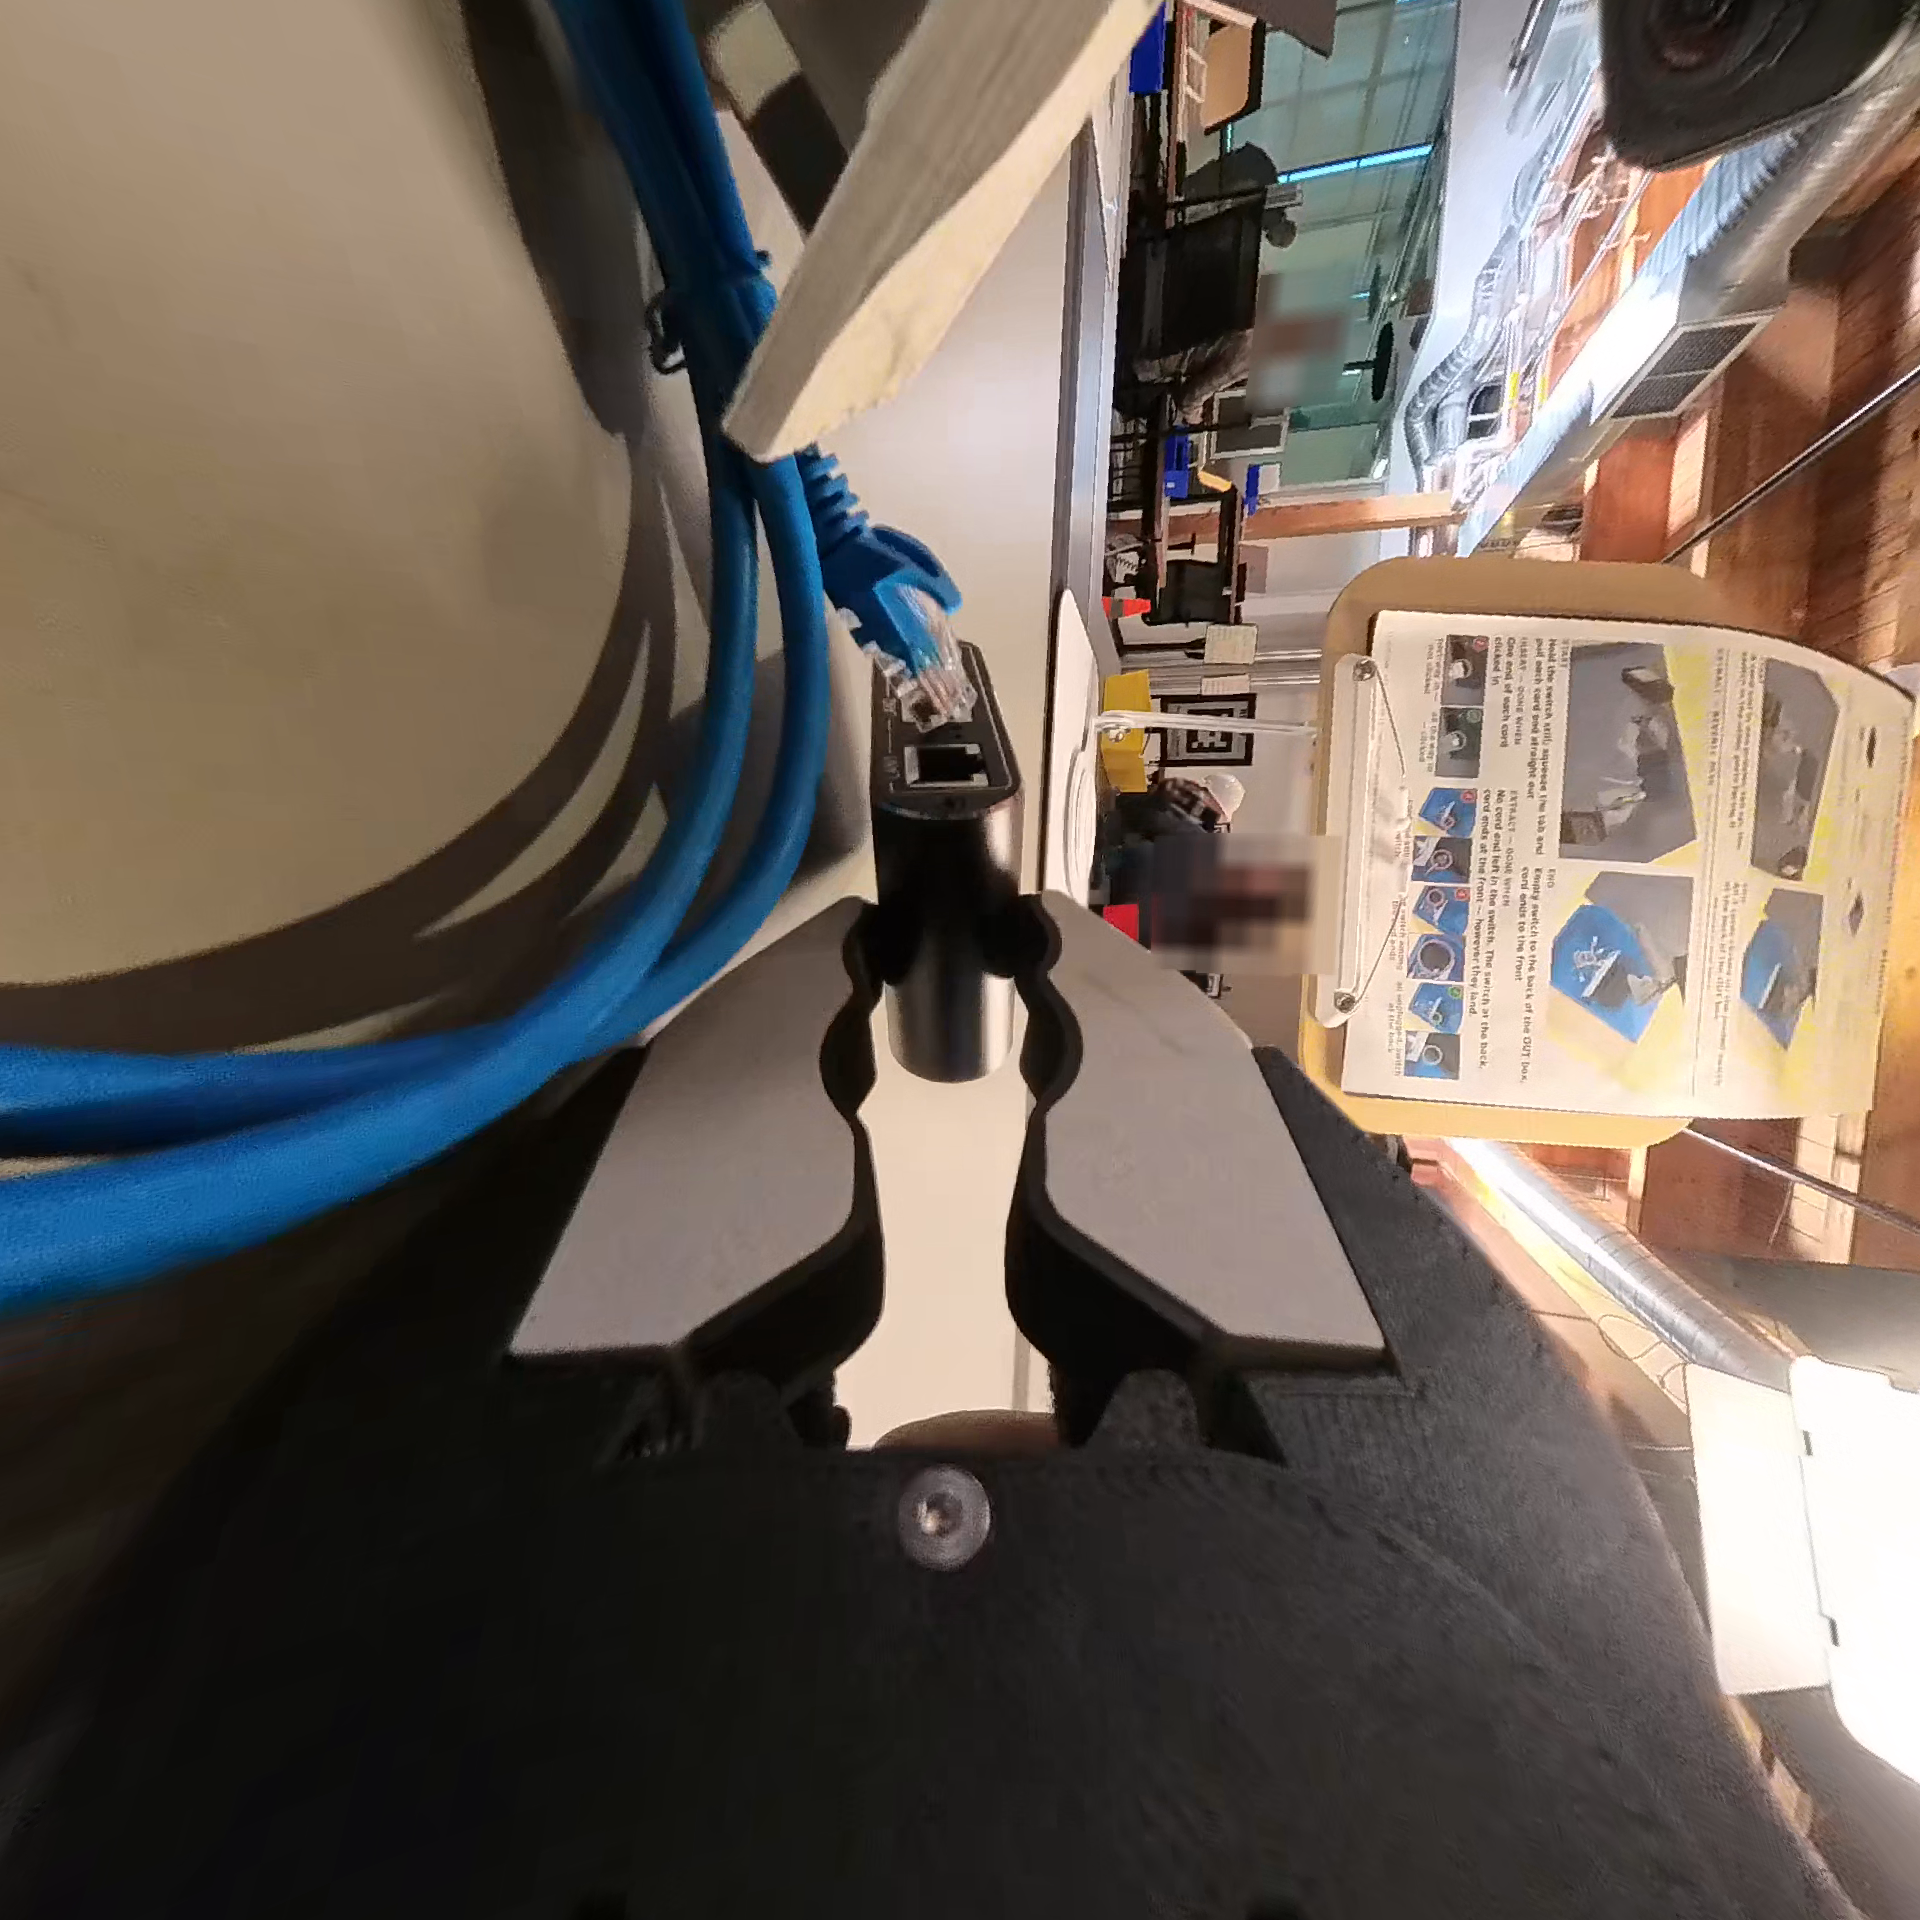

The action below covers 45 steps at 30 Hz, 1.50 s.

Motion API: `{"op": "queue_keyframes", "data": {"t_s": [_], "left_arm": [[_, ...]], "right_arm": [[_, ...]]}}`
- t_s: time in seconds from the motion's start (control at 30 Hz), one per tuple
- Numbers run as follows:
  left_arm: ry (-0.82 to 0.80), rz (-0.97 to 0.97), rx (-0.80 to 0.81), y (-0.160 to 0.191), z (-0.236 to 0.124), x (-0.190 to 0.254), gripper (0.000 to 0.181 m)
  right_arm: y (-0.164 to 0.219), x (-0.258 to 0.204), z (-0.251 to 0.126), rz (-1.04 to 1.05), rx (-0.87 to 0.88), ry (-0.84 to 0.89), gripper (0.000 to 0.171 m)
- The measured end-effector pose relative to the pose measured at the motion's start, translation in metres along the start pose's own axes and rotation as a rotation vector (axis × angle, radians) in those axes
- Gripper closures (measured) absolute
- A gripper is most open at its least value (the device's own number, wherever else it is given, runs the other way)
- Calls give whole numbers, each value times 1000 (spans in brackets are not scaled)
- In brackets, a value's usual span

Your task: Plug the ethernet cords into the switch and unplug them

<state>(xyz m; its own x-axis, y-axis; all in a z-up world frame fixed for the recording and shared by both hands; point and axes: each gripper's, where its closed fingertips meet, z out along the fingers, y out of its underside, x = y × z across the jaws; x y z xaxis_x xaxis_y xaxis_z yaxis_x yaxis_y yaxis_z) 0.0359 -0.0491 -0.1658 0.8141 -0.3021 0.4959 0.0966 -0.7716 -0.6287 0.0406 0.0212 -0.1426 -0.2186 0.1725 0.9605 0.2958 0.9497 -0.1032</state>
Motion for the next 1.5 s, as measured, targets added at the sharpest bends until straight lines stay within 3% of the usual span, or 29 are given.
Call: {"op": "queue_keyframes", "data": {"t_s": [0.53,0.67,0.9,1.17,1.5], "left_arm": [[-43,36,-17,2,-2,-2,169],[-79,57,-21,0,-7,-5,154],[-140,62,-14,-3,-3,-13,147],[-189,124,-17,-6,8,-11,162],[-70,49,24,-8,6,0,165]], "right_arm": [[-4,1,-3,31,54,-1,146],[-6,0,-3,41,62,-10,146],[-7,0,-1,62,66,-19,146],[-9,-1,-1,49,67,-15,146],[-13,0,-5,-64,77,23,146]]}}
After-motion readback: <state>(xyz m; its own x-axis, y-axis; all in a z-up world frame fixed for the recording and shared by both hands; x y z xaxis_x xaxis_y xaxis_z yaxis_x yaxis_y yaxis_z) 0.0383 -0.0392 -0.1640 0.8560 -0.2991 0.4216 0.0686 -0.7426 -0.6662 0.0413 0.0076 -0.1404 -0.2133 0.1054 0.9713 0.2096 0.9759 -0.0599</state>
